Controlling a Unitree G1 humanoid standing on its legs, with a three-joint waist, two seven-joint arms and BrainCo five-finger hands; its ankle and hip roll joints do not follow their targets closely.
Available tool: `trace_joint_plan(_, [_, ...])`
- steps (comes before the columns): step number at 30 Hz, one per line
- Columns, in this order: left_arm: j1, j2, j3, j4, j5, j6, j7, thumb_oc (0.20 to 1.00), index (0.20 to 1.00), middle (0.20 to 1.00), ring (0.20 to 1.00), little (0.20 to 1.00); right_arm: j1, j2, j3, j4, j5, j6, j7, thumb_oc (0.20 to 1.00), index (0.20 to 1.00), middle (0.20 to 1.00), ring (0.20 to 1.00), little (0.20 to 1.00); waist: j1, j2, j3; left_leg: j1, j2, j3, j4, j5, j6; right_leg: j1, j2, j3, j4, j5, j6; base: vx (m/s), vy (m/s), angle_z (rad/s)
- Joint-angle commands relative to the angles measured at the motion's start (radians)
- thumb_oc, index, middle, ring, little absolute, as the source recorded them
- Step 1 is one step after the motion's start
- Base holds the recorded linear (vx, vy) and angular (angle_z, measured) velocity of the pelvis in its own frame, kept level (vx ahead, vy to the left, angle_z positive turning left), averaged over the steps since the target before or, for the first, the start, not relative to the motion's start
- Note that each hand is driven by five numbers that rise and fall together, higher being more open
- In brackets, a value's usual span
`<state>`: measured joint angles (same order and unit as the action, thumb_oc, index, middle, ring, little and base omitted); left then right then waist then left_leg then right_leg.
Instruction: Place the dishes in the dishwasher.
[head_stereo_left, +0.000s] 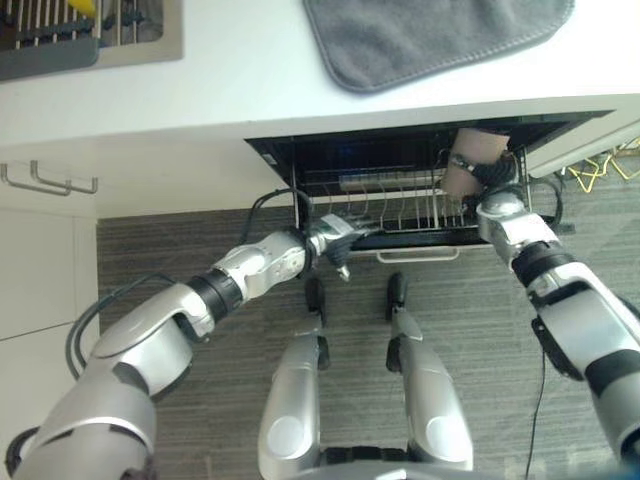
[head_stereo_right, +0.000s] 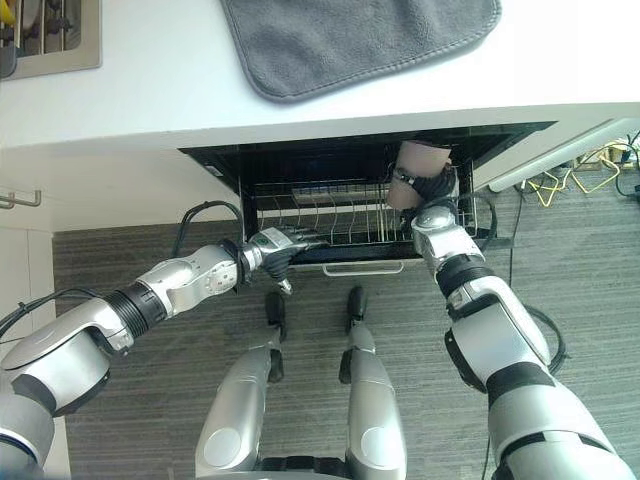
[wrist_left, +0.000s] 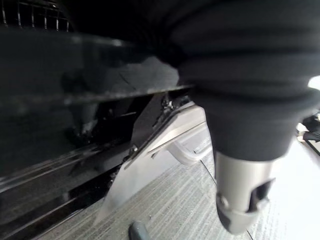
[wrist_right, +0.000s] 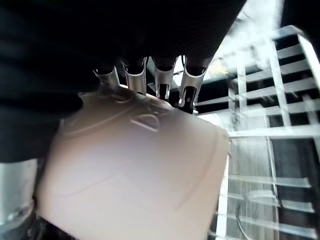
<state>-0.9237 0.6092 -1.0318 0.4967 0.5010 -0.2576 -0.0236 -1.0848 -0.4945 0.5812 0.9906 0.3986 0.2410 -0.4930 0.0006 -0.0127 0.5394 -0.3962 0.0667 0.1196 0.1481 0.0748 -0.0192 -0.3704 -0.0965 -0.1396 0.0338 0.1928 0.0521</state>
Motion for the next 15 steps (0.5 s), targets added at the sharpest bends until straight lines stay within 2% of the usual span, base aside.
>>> trace_joint_plan(1, [0.045, 0.025, -0.079, 0.034, 0.078, -0.034, -0.005, 1.000, 1.000, 1.000, 1.000, 1.000, -0.164, -0.066, 0.000, 0.000, -0.120, 0.037, 0.044, 0.200, 0.200, 0.200, 0.200, 0.200, 0.024, -0.011, -0.019, 0.023, -0.005, 0.026, 0.011, -0.025, 0.010, 0.013, -0.035, -0.020, 0.165, -0.112, 0.058, 0.00, 0.000, 0.00])
trace_joint_plan(6, [0.023, 0.049, -0.116, 0.040, 0.079, -0.056, 0.000, 1.000, 1.000, 1.000, 1.000, 1.000, -0.236, -0.057, 0.131, 0.069, -0.266, 0.141, 0.232, 0.200, 0.200, 0.200, 0.200, 0.200, 0.038, -0.024, -0.019, 0.023, -0.005, 0.023, 0.017, -0.031, 0.011, 0.021, -0.032, -0.024, 0.163, -0.110, 0.064, 0.01, -0.024, 0.01])
trace_joint_plan(11, [-0.003, 0.055, -0.139, 0.051, 0.085, -0.072, 0.010, 1.000, 1.000, 1.000, 1.000, 1.000, -0.277, -0.012, 0.152, 0.143, -0.226, 0.161, 0.256, 0.200, 0.200, 0.200, 0.200, 0.200, 0.050, -0.023, -0.019, 0.014, -0.006, 0.019, 0.016, -0.033, 0.011, 0.014, -0.028, -0.020, 0.165, -0.111, 0.067, 0.01, -0.012, 0.06])
trace_joint_plan(15, [-0.020, 0.071, -0.149, 0.019, 0.090, -0.061, -0.007, 1.000, 1.000, 1.000, 1.000, 1.000, -0.287, -0.009, 0.120, 0.192, -0.177, 0.135, 0.243, 0.200, 0.200, 0.200, 0.200, 0.200, 0.056, -0.012, -0.019, 0.001, -0.010, 0.015, 0.012, -0.029, 0.011, 0.002, -0.031, -0.024, 0.166, -0.110, 0.068, 0.00, -0.004, 0.03])
